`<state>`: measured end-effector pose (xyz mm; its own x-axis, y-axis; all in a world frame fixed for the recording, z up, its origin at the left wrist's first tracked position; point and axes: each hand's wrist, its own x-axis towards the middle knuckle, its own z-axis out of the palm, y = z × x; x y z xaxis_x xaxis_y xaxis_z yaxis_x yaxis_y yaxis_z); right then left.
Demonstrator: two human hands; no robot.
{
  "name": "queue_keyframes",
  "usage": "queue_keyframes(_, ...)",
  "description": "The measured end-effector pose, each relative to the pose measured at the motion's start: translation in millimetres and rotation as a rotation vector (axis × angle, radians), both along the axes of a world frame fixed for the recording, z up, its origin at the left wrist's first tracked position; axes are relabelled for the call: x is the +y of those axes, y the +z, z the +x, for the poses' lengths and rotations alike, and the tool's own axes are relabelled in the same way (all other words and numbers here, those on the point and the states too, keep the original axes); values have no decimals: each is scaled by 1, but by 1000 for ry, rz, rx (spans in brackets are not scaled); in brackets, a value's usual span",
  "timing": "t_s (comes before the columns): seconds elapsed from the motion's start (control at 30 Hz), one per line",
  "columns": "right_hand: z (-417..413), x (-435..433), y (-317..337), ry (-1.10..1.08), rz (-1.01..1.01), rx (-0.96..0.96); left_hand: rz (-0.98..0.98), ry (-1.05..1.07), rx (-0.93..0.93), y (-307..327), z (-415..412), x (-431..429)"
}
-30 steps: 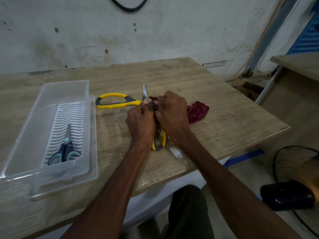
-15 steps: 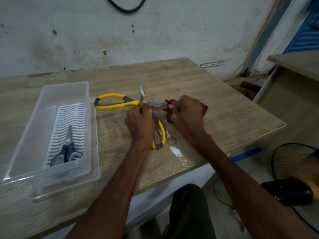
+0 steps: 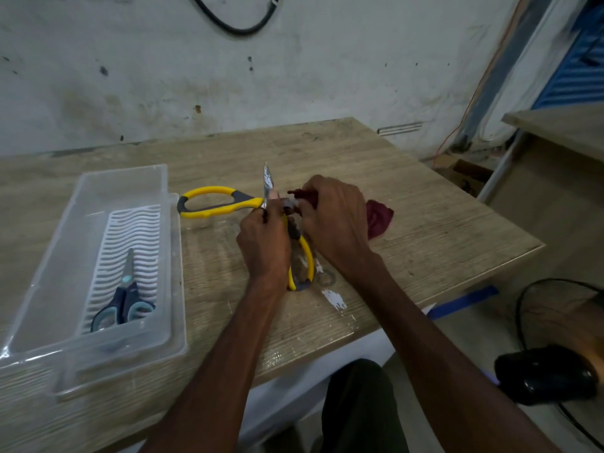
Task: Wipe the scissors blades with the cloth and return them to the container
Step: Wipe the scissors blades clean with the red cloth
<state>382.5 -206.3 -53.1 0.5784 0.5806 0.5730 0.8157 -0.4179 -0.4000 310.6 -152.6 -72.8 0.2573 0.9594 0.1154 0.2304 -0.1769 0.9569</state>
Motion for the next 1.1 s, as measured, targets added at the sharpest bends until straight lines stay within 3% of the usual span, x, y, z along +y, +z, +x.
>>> queue_keyframes(0.13, -12, 18, -12, 95, -73, -117, -44, 19, -40, 0, -1, 0)
queue_keyframes(0.23, -12, 5, -21, 198, -68, -48, -71, 32, -86, 0, 0, 1)
queue_keyframes(0.4, -3, 5, -12, 146, 110, 93, -34, 2, -31, 2, 1, -1)
queue_keyframes(0.63, -4, 4, -19, 2, -47, -127, -37, 36, -33, 1, 1, 0)
queue_keyframes(0.9, -6, -7, -20, 125, -115, -363, -62, 23, -28, 3, 1, -1)
queue_keyframes(1.1, 0, -12, -29, 133, -193, -342, -62, 0, 16, 5, 0, -2)
